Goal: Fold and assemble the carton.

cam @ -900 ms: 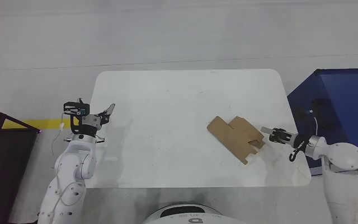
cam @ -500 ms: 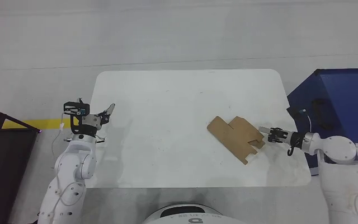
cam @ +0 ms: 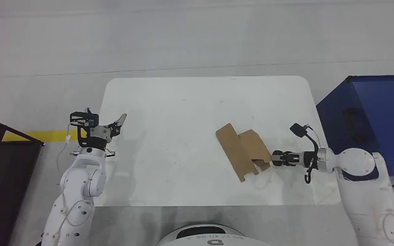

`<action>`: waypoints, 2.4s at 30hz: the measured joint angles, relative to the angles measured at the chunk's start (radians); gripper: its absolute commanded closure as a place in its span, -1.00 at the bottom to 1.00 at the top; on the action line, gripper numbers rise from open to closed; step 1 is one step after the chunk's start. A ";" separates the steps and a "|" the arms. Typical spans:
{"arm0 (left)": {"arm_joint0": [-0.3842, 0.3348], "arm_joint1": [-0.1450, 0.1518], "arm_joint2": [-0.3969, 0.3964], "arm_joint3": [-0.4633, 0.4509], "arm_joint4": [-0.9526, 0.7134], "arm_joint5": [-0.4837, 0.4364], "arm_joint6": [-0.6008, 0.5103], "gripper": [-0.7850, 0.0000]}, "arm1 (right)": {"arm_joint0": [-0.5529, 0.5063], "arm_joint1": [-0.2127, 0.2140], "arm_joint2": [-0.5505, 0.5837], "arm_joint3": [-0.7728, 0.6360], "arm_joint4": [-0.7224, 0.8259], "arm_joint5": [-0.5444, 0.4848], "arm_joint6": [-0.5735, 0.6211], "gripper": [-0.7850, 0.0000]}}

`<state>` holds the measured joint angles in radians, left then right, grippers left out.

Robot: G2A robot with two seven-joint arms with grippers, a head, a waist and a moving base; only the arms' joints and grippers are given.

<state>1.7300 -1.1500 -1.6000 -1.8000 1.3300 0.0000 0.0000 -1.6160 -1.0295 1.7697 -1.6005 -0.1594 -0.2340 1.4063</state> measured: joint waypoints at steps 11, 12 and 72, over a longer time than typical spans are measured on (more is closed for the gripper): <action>0.000 0.000 0.000 0.000 0.000 0.000 0.000 -1.00 | -0.029 0.012 0.051 0.007 0.242 0.039 0.021 1.00; 0.000 0.000 0.000 0.000 0.000 0.000 0.000 -1.00 | -0.032 0.013 0.051 0.006 0.248 0.038 0.019 1.00; 0.000 0.000 0.000 0.000 0.000 0.000 0.000 -1.00 | 0.014 0.065 -0.014 -0.134 0.402 -0.016 -0.107 1.00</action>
<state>1.7300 -1.1500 -1.6000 -1.8000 1.3300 0.0000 0.0000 -1.6018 -0.9648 1.7559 -1.7348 0.2425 -0.2497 1.2990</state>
